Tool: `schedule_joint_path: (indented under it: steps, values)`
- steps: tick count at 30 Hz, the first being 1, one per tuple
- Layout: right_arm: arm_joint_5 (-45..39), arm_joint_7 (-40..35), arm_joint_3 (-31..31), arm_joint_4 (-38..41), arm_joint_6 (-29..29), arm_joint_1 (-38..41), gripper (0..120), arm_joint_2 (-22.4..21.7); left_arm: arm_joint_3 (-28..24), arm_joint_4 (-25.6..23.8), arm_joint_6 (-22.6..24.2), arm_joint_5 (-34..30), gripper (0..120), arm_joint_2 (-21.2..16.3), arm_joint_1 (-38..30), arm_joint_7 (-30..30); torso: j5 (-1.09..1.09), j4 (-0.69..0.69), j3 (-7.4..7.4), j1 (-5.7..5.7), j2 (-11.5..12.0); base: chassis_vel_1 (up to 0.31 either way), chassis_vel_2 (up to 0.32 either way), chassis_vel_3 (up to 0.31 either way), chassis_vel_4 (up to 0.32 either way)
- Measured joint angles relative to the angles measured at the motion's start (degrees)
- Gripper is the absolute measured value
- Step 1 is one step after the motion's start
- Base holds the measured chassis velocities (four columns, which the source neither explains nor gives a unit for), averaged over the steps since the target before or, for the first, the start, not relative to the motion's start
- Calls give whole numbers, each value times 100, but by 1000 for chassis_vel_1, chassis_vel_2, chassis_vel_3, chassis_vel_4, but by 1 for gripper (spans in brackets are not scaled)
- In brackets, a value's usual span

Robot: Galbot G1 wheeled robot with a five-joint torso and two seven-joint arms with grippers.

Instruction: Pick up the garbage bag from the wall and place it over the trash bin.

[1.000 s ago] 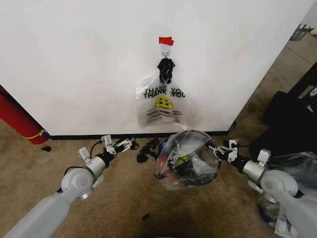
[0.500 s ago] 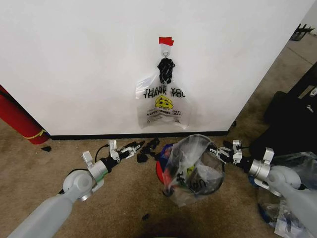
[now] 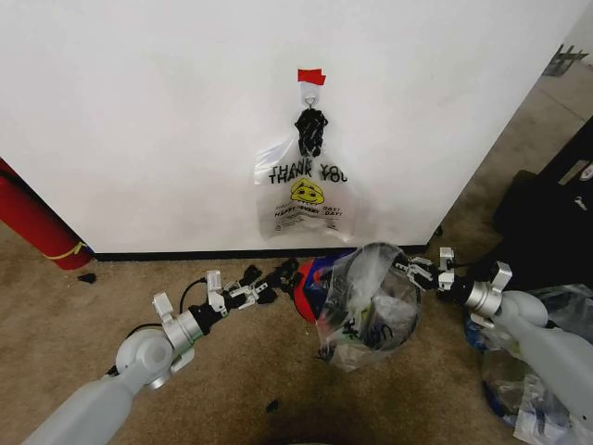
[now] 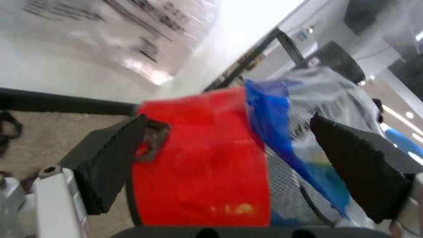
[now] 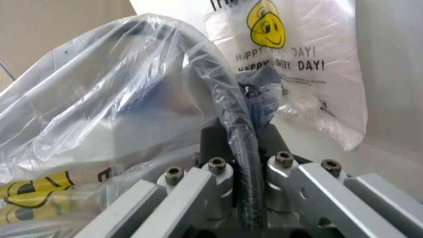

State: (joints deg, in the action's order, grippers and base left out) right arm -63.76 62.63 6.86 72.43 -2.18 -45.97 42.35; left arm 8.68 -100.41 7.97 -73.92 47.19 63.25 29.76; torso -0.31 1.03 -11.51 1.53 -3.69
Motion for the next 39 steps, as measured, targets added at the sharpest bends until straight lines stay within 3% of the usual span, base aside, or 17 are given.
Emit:
schedule_joint_path:
  steps: [12,17,20,24,26,32,37,39]
  values:
    - [73,53,220,41,63,-249,0,35,-695,-311,-125,528,94,-52,-249,-96,1,2,0,-1,0,0,0,0,0]
    - [77,22,342,138,86,-422,0,31,-899,-286,-144,538,74,-24,-417,-145,1,2,0,-1,0,0,0,0,0]
    - [77,15,381,163,112,-449,0,22,-933,-274,-147,544,67,-24,-460,-152,1,2,0,-1,0,0,0,0,0]
    - [77,-1,417,210,173,-463,0,15,-949,-261,-149,562,47,-25,-500,-174,1,1,0,-1,0,0,0,0,0]
    - [75,-4,419,220,183,-463,0,15,-954,-260,-149,571,45,-28,-502,-175,0,1,0,0,0,0,0,0,0]
    - [71,-18,420,265,230,-460,0,17,-1003,-244,-162,684,24,-45,-519,-183,1,1,0,0,0,0,0,0,0]
    - [63,-55,433,299,239,-481,0,1,-996,-237,-179,706,1,-34,-551,-260,0,1,0,0,0,0,0,0,0]
    - [63,-61,441,302,240,-491,0,-1,-996,-237,-182,706,0,-36,-558,-261,0,1,0,0,0,0,0,0,0]
